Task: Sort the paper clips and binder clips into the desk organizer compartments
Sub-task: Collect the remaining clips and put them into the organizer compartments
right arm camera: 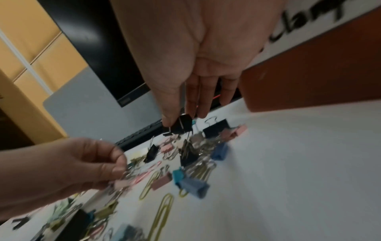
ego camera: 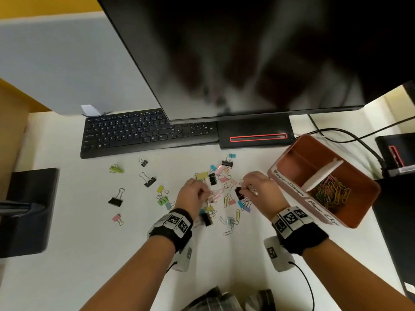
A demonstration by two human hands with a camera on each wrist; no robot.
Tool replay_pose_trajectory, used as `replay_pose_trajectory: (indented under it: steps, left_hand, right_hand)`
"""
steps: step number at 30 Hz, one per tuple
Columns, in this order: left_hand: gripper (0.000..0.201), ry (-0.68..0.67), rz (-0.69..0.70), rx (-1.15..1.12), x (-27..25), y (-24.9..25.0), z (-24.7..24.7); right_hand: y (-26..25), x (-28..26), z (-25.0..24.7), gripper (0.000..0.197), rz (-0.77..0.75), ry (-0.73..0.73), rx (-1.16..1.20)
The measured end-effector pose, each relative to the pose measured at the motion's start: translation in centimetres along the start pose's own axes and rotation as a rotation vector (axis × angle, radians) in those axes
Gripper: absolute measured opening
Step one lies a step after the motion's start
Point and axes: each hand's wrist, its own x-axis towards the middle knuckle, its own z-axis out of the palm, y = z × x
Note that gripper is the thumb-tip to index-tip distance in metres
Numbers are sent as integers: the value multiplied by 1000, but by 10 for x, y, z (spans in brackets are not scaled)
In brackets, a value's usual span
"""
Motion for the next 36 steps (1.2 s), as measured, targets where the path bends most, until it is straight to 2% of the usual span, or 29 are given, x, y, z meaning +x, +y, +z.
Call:
replay_pose_trajectory:
  steps: [3,6,9,11,13,15,18,21,24,26,31,36]
  left_hand:
    - [2,67,-16,-110,-6,-8,-10]
    - [6,106,-57,-172,-13,-17,-24]
    - [6,70,-124,-129,-20,-29,-37]
    - [11,46,-126,-43,-23,-35,-39]
    - [11,71,-35,70,-24,-34,-38]
    - [12,70,41,107,-23,-26,-34]
    - [16,4,34,145,-18,-16,-24]
    - [21,-38,7,206,-14,-13,-11]
    - [15,11,24,235,-11,-12,-5]
    - [14,27,29,247,-8,-11,-5]
    - [12,-51,-4,322,0,-7,-8]
    - [8,-94,52,233,-5,-15,-17]
  right_hand:
    - [10,-7,-14,5,62,36,11]
    - [20,-7,-18,6,99,9,-5]
    - [20,-8,-12,14,97,25,-73]
    - [8,-10,-6,23,60,73,-131]
    - [-9,-8,1,27,-61,82,-161]
    - [-24,-2,10,30,-147,-41,-151]
    - [-39,15,27,36,-149,-243,-180]
    - [-45,30,39,36,-159,-290,-249]
    - [-43,38,47,26,-135,-313,-288]
    - [-40,39,48,21,-101,-314,-254]
    - [-32,34,41,24,-6,-288,-111]
    - [-18,20,27,17,40,-158,138]
